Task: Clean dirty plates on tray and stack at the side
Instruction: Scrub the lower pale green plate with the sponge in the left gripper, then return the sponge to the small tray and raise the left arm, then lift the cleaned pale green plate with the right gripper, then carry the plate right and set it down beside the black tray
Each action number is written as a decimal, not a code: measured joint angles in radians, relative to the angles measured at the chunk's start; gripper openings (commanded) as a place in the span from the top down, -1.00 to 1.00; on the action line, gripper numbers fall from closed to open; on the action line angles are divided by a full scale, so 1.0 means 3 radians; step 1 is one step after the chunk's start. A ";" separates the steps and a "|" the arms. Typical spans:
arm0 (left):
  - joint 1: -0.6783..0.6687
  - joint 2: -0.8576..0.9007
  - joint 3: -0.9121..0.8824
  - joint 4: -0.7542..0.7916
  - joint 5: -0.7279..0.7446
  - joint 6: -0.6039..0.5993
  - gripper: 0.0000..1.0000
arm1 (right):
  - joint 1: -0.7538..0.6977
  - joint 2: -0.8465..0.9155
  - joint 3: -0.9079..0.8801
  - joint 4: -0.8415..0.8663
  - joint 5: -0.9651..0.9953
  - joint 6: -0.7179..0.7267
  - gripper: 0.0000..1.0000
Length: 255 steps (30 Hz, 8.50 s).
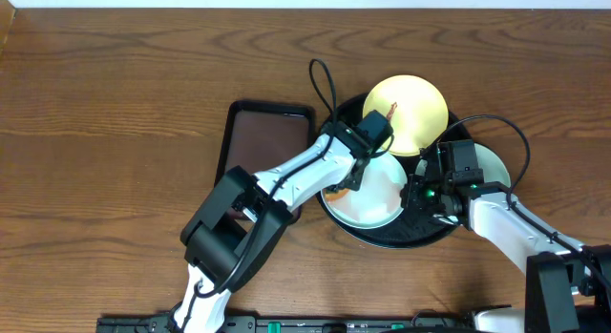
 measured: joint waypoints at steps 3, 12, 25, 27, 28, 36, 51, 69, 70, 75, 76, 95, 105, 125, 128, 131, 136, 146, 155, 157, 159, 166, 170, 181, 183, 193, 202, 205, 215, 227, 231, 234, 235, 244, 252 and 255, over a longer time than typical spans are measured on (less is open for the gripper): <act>-0.0019 0.0004 0.0019 -0.0151 -0.0128 0.0048 0.85 | 0.0041 0.0010 0.0000 -0.0004 -0.0048 0.0000 0.98; 0.0036 0.0100 0.0348 -0.0392 -0.0127 0.0075 0.85 | 0.0052 0.0020 0.0004 -0.0032 -0.0100 0.0014 0.98; 0.0184 0.0258 0.0369 0.0287 0.1314 -0.0097 0.85 | 0.0037 -0.0001 0.0010 -0.0070 -0.0022 0.0023 0.98; 0.0167 0.0268 0.0370 0.0300 0.1462 -0.0118 0.85 | 0.0037 -0.0005 0.0010 -0.0072 0.0000 0.0022 0.98; 0.0140 0.0277 0.0370 0.0306 0.1587 -0.0128 0.85 | 0.0037 -0.0009 0.0010 -0.0075 0.0014 0.0020 0.98; 0.0005 0.0314 0.0388 0.0011 0.1966 -0.0189 0.85 | 0.0037 -0.0011 0.0010 -0.0076 0.0024 0.0020 0.98; -0.0004 0.0298 0.0467 -0.0553 0.0347 -0.0202 0.85 | 0.0038 -0.0003 0.0009 -0.0075 -0.0038 0.0028 0.98; 0.0248 -0.0301 0.0862 -0.0950 -0.0322 -0.0090 0.85 | 0.0037 0.0005 0.0019 -0.0102 -0.0051 0.0047 0.98; 0.0294 -0.0445 0.0880 -0.0992 -0.0315 -0.0086 0.85 | 0.0037 0.0005 0.0020 -0.0104 -0.0051 0.0047 0.98; 0.0769 -0.0983 0.0919 -0.1194 -0.0160 0.0139 0.85 | 0.0037 0.0005 0.0022 -0.0111 -0.0045 0.0047 0.98; 0.0932 -0.0997 0.0898 -0.1143 -0.0057 0.0244 0.85 | 0.0037 0.0005 0.0022 -0.0112 -0.0042 0.0047 0.98; 0.1698 -0.0996 -0.0083 -0.0902 0.0696 0.0725 -0.39 | 0.0037 0.0006 0.0018 -0.0090 -0.0089 -0.0130 0.61; 0.2516 -0.2748 0.0343 -0.1141 0.0692 0.0748 -0.66 | 0.0024 -0.0017 0.0340 -0.0952 0.0051 -0.0215 0.98; 0.2550 -0.2974 0.0343 -0.1152 0.0693 0.0749 -0.68 | 0.1119 -0.0070 0.1689 -0.0694 0.0717 -0.0378 0.98; 0.2550 -0.2974 0.0343 -0.1150 0.0693 0.0749 -0.68 | 0.1376 0.0076 0.1695 -0.0312 0.0927 -0.0432 0.98; 0.2550 -0.2974 0.0342 -0.1151 0.0693 0.0748 -0.68 | 0.1551 0.0237 0.1696 -0.0017 0.1074 -0.0486 0.98; 0.2550 -0.2974 0.0342 -0.1152 0.0694 0.0749 -0.68 | 0.1817 0.0463 0.1696 0.0479 0.1362 -0.0835 0.98; 0.2550 -0.2974 0.0342 -0.1152 0.0693 0.0748 -0.69 | 0.2071 0.0425 0.1700 0.0975 0.1976 -0.1785 0.98; 0.2550 -0.2974 0.0342 -0.1152 0.0693 0.0748 -0.68 | 0.2561 0.0201 0.1704 0.1236 0.2527 -0.2878 0.98; 0.2550 -0.2974 0.0342 -0.1152 0.0693 0.0749 -0.68 | 0.2631 0.0201 0.1704 0.1322 0.2736 -0.3079 0.98; 0.2550 -0.2974 0.0342 -0.1152 0.0693 0.0749 -0.68 | 0.2675 0.0201 0.1704 0.1403 0.2886 -0.3208 0.98; 0.2550 -0.2974 0.0342 -0.1152 0.0693 0.0748 -0.69 | 0.2832 0.0200 0.1705 0.1722 0.3363 -0.3674 0.98; 0.2550 -0.2974 0.0342 -0.1152 0.0693 0.0749 -0.69 | 0.2837 0.0200 0.1705 0.1724 0.3441 -0.3756 0.98; 0.2550 -0.2974 0.0342 -0.1152 0.0693 0.0749 -0.69 | 0.2837 0.0200 0.1705 0.1746 0.3469 -0.3791 0.98; 0.2550 -0.2974 0.0342 -0.1152 0.0693 0.0749 -0.69 | 0.2837 0.0200 0.1705 0.1746 0.3469 -0.3791 0.98; 0.2550 -0.2974 0.0342 -0.1152 0.0693 0.0749 -0.69 | 0.2837 0.0200 0.1705 0.1746 0.3469 -0.3791 0.98; 0.2550 -0.2974 0.0342 -0.1152 0.0693 0.0748 -0.69 | 0.2837 0.0200 0.1705 0.1746 0.3469 -0.3792 0.98; 0.2550 -0.2974 0.0342 -0.1152 0.0693 0.0748 -0.69 | 0.2837 0.0200 0.1705 0.1746 0.3469 -0.3792 0.98; 0.2550 -0.2974 0.0342 -0.1151 0.0693 0.0749 -0.69 | 0.2814 0.0196 0.1709 0.1333 0.3469 -0.3454 0.98; 0.2550 -0.2974 0.0342 -0.1151 0.0693 0.0749 -0.69 | 0.2759 0.0188 0.1728 0.0944 0.3517 -0.3272 0.98; 0.2550 -0.2974 0.0342 -0.1152 0.0693 0.0749 -0.69 | 0.2739 0.0188 0.1723 0.0942 0.3564 -0.3192 0.98; 0.2550 -0.2974 0.0342 -0.1152 0.0693 0.0748 -0.69 | 0.2673 0.0188 0.1726 0.0767 0.3581 -0.2857 0.98; 0.2550 -0.2974 0.0342 -0.1152 0.0694 0.0748 -0.69 | 0.2628 0.0188 0.1728 0.0615 0.3534 -0.2669 0.98; 0.2550 -0.2974 0.0342 -0.1153 0.0693 0.0749 -0.69 | 0.1464 -0.0187 0.1859 -0.0270 0.1928 -0.0706 0.98; 0.2550 -0.2974 0.0342 -0.1152 0.0693 0.0749 -0.70 | -0.0828 -0.0317 0.1925 -0.1110 0.0299 0.0299 0.98; 0.2550 -0.2974 0.0342 -0.1151 0.0693 0.0749 -0.69 | -0.1471 -0.0317 0.1925 -0.1368 0.0116 0.0384 0.98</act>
